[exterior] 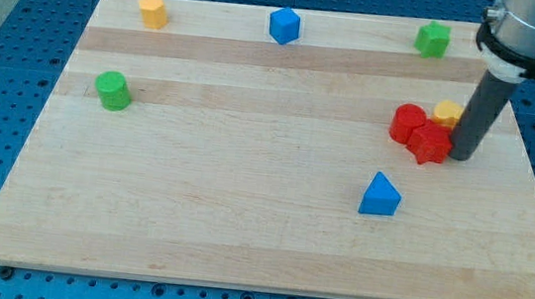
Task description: Nudge the green circle a bit down
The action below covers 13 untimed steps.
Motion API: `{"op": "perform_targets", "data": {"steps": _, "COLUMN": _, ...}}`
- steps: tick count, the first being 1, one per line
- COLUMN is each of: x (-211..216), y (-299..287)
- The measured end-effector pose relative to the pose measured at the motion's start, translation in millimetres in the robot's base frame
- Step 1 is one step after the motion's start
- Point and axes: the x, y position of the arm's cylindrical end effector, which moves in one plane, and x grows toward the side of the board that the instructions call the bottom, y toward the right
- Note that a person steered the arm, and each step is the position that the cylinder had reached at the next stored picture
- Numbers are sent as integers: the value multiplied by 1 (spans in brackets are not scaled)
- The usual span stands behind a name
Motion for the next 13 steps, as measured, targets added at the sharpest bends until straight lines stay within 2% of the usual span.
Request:
{"op": "perform_targets", "data": {"steps": 2, "x": -1, "y": -56}}
{"op": "perform_targets", "data": {"steps": 3, "x": 4, "y": -63}}
{"op": "perform_targets", "data": {"steps": 5, "x": 56, "y": -63}}
{"op": "perform_targets", "data": {"steps": 8, "x": 102, "y": -128}}
{"op": "perform_targets", "data": {"steps": 10, "x": 145, "y": -150}}
{"op": "perform_targets", "data": {"steps": 13, "x": 152, "y": -218}}
